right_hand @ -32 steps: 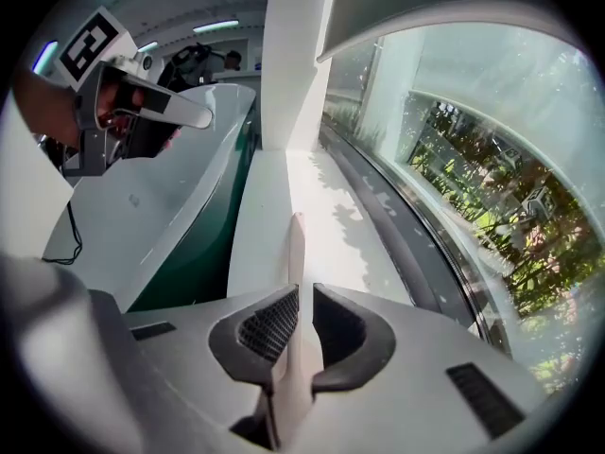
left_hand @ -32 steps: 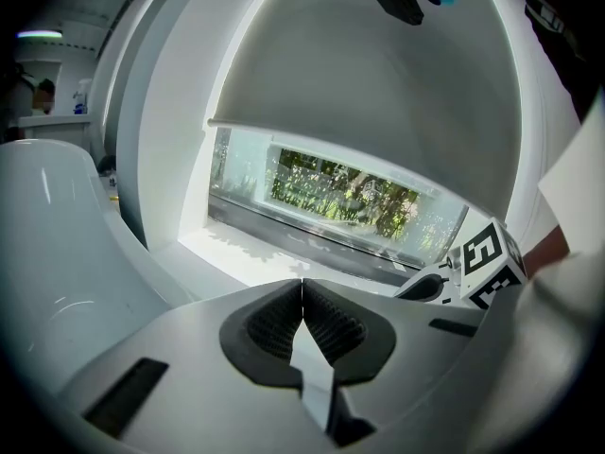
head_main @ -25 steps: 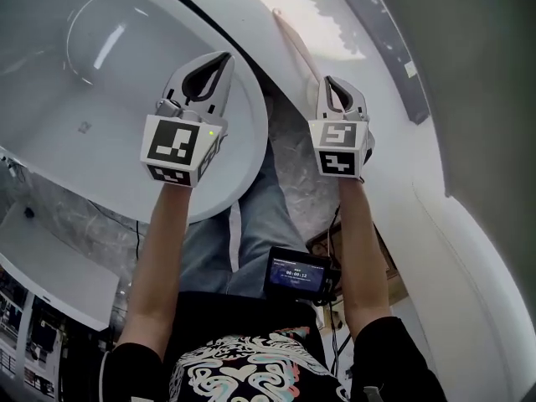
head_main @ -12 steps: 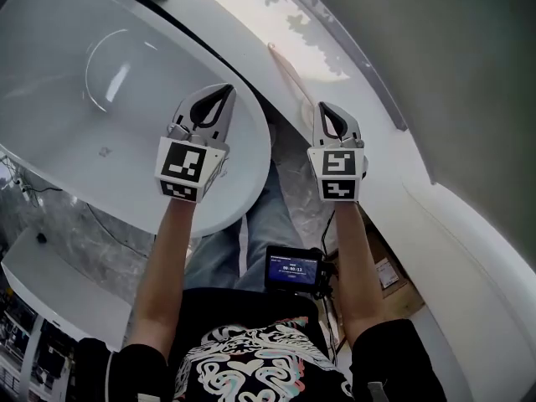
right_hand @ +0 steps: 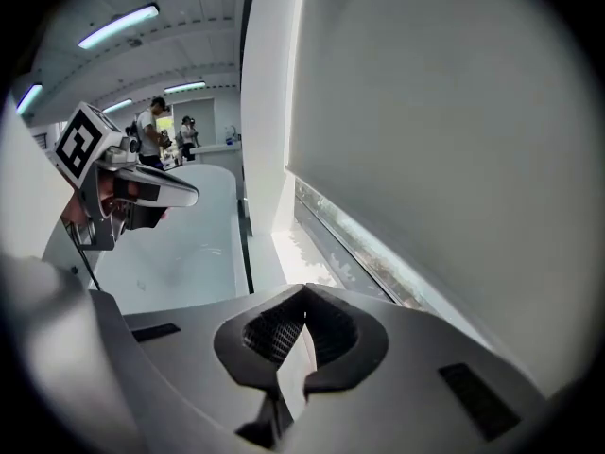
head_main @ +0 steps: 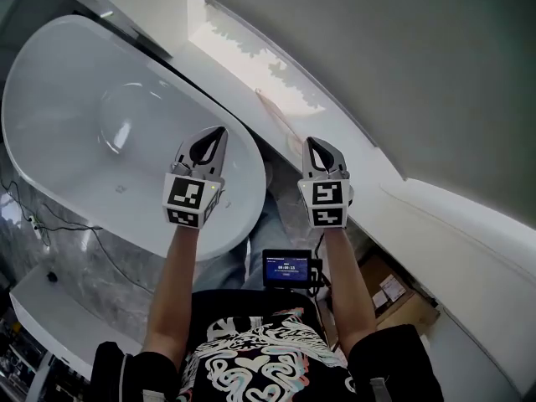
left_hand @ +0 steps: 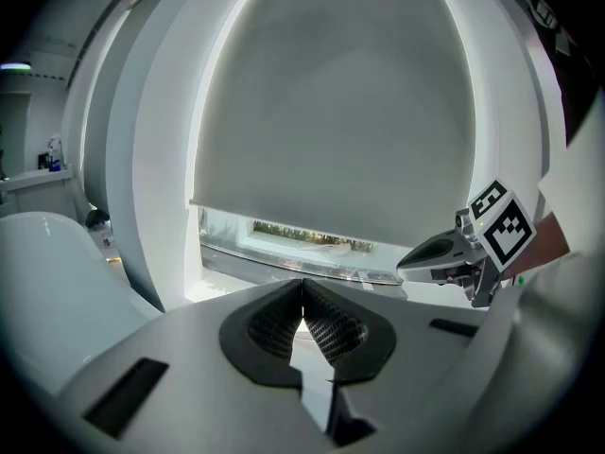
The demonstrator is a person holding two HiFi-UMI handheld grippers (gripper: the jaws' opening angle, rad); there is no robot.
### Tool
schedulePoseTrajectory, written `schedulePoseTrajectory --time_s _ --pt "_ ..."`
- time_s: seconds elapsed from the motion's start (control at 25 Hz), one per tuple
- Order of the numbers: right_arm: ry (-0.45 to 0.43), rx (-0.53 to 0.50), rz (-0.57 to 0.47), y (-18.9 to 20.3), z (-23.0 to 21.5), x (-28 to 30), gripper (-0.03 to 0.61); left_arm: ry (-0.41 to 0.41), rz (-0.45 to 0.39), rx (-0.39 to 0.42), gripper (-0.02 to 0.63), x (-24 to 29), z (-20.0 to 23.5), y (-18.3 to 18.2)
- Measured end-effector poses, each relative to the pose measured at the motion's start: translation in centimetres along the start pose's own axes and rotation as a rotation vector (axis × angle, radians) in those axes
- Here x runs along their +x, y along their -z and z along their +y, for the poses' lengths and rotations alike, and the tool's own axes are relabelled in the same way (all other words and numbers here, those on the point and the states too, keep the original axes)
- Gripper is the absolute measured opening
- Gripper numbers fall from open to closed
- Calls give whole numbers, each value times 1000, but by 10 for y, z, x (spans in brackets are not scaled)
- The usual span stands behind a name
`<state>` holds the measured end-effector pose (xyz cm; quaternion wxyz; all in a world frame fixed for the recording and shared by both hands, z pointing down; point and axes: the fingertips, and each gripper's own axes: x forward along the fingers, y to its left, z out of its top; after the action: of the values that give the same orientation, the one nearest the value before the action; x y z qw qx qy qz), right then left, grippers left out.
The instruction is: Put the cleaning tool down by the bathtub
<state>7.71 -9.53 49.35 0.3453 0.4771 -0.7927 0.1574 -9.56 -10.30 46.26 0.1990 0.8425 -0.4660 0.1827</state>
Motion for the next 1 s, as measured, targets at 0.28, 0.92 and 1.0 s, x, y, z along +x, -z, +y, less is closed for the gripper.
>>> schedulePoseTrajectory --time_s 0.28,0.92,1.0 --pt "47 25 -78 -29 -4 -54 26 -18 -72 34 17 -41 -11 -45" --pt "136 104 -209 -48 3 -162 26 -11 -213 121 17 -123 -63 -116" --pt "154 124 -231 -53 3 -177 26 -12 -237 129 17 -135 -69 -127"
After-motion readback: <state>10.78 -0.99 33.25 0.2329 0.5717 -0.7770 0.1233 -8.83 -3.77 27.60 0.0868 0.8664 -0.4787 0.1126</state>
